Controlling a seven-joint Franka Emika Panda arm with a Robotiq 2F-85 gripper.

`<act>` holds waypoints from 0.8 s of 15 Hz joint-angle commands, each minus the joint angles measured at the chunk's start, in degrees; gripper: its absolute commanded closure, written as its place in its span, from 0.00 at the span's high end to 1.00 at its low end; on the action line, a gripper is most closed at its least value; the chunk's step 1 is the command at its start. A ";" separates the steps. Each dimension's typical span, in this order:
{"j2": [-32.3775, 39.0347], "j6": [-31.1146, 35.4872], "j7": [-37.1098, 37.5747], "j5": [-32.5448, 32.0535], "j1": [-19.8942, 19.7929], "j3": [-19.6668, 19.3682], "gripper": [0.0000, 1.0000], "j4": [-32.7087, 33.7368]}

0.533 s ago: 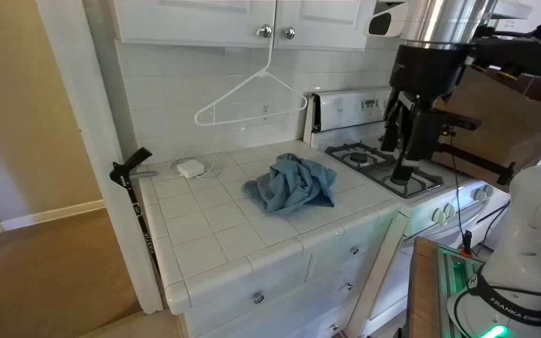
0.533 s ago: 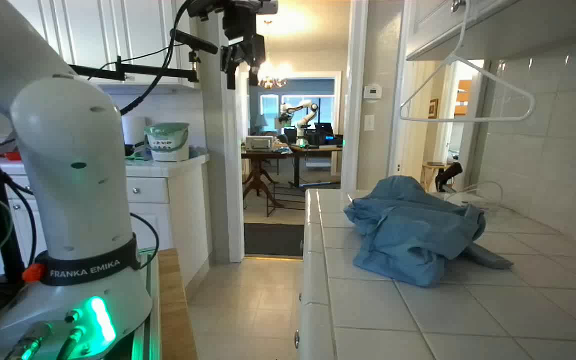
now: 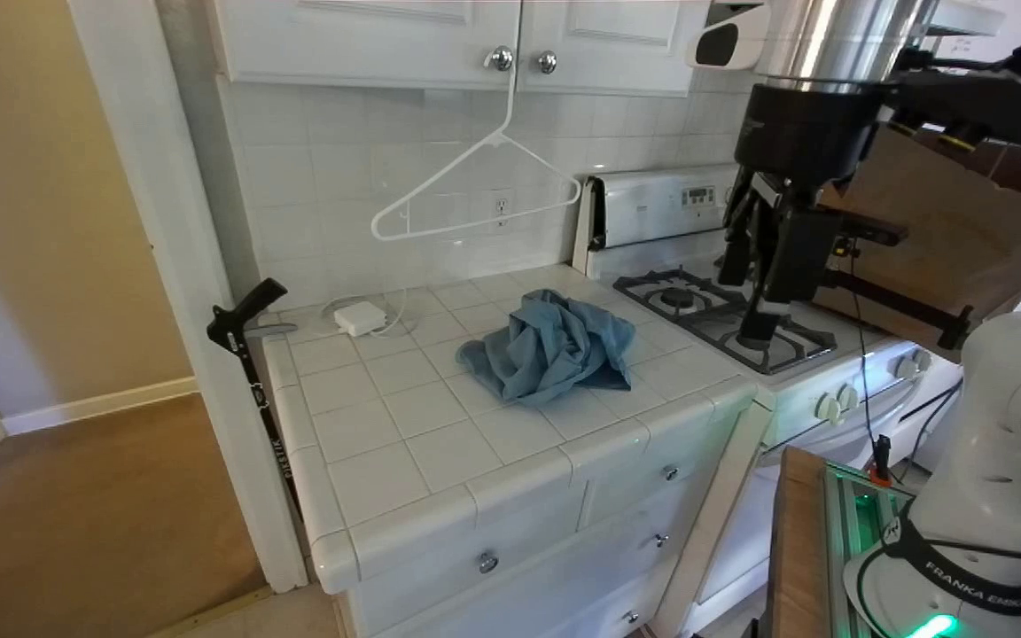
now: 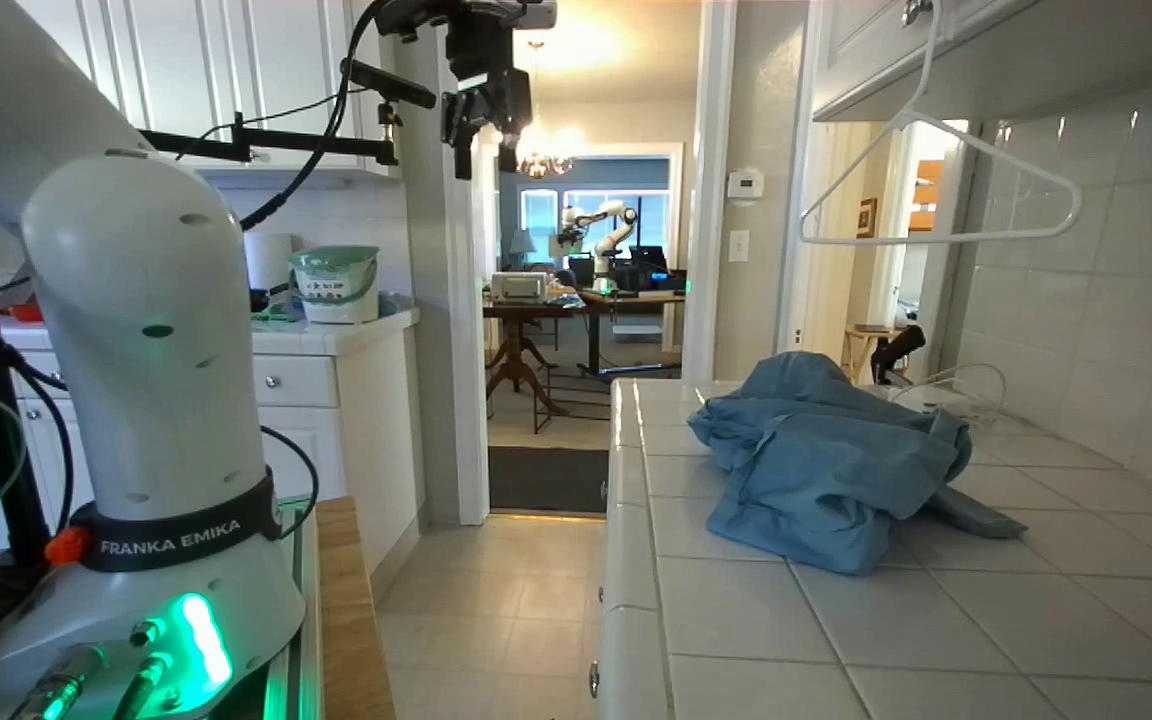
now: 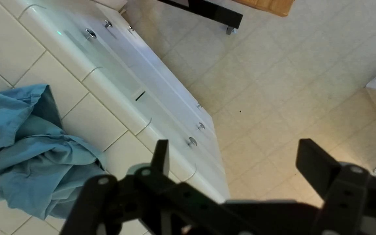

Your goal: Put the white hanger on the counter.

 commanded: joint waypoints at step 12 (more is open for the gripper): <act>10.89 31.31 15.13 -19.45 -14.41 -0.77 1.00 0.08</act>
